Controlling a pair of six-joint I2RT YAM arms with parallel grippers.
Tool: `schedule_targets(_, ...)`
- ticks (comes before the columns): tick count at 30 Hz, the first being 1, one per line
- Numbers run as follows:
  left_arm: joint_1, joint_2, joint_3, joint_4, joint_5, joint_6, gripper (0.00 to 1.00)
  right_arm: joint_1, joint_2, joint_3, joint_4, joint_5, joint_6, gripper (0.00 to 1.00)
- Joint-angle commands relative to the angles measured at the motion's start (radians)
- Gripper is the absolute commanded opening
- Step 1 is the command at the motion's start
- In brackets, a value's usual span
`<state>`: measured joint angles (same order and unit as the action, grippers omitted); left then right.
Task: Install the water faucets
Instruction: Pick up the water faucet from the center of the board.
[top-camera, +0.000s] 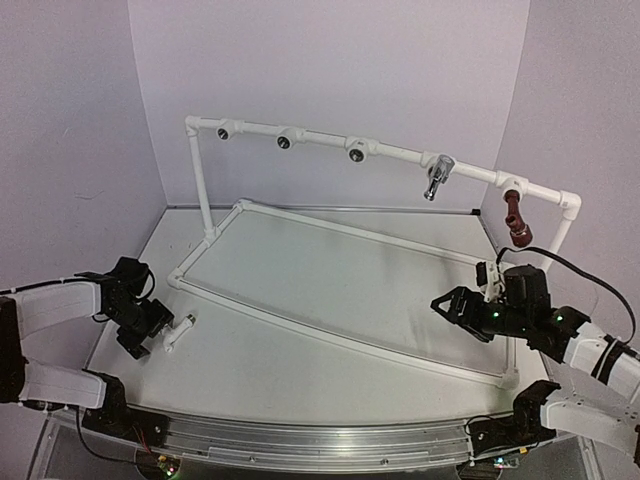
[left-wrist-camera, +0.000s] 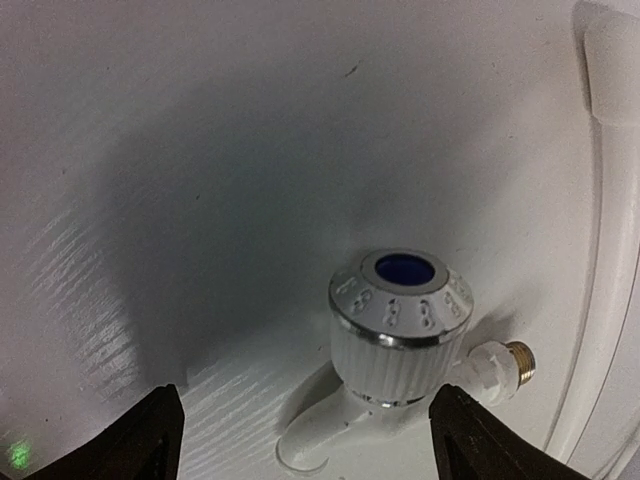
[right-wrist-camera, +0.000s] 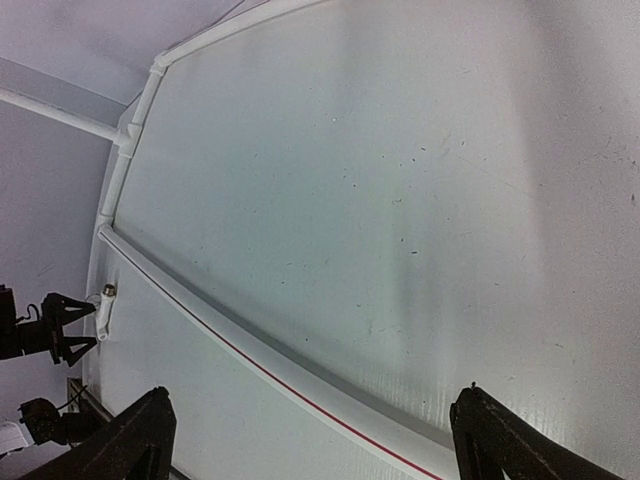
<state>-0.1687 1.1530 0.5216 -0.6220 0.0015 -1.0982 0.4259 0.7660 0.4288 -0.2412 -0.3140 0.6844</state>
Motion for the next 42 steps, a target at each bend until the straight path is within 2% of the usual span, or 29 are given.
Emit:
schedule_targets(1, -0.001, 0.072, 0.055, 0.066, -0.090, 0.054, 0.92, 0.002, 0.004, -0.012, 0.078, -0.031, 0.013, 0.98)
schedule_targets(7, -0.001, 0.191, 0.053, 0.144, -0.072, 0.072, 0.87, 0.002, 0.014, -0.013, 0.105, -0.054, 0.016, 0.98)
schedule_targets(10, -0.001, 0.211, 0.051, 0.178, -0.061, 0.078, 0.77, 0.002, 0.029, -0.016, 0.112, -0.074, 0.020, 0.98)
schedule_targets(13, -0.001, 0.218, 0.056, 0.194, -0.067, 0.103, 0.63, 0.003, 0.022, -0.026, 0.121, -0.116, 0.028, 0.98)
schedule_targets(17, -0.004, 0.205, 0.056, 0.203, -0.067, 0.142, 0.36, 0.005, -0.061, -0.024, 0.056, -0.124, 0.058, 0.98)
schedule_targets(23, -0.011, 0.105, 0.033, 0.204, -0.019, 0.194, 0.11, 0.004, -0.215, 0.047, -0.149, -0.043, 0.073, 0.98)
schedule_targets(27, -0.030, -0.002, 0.040, 0.205, 0.117, 0.236, 0.00, 0.005, -0.288, 0.080, -0.216, -0.043, 0.049, 0.98)
schedule_targets(31, -0.157, -0.085, 0.134, 0.208, 0.161, 0.246, 0.00, 0.004, -0.363, 0.128, -0.237, -0.091, -0.068, 0.98)
schedule_targets(34, -0.324, -0.089, 0.252, 0.223, 0.128, 0.271, 0.00, 0.005, -0.395, 0.183, -0.236, -0.195, -0.161, 0.98)
schedule_targets(38, -0.538, -0.051, 0.414, 0.251, 0.029, 0.315, 0.00, 0.004, -0.376, 0.280, -0.224, -0.369, -0.216, 0.98)
schedule_targets(42, -0.745, 0.033, 0.550, 0.271, -0.112, 0.375, 0.00, 0.004, -0.319, 0.343, -0.193, -0.463, -0.209, 0.98)
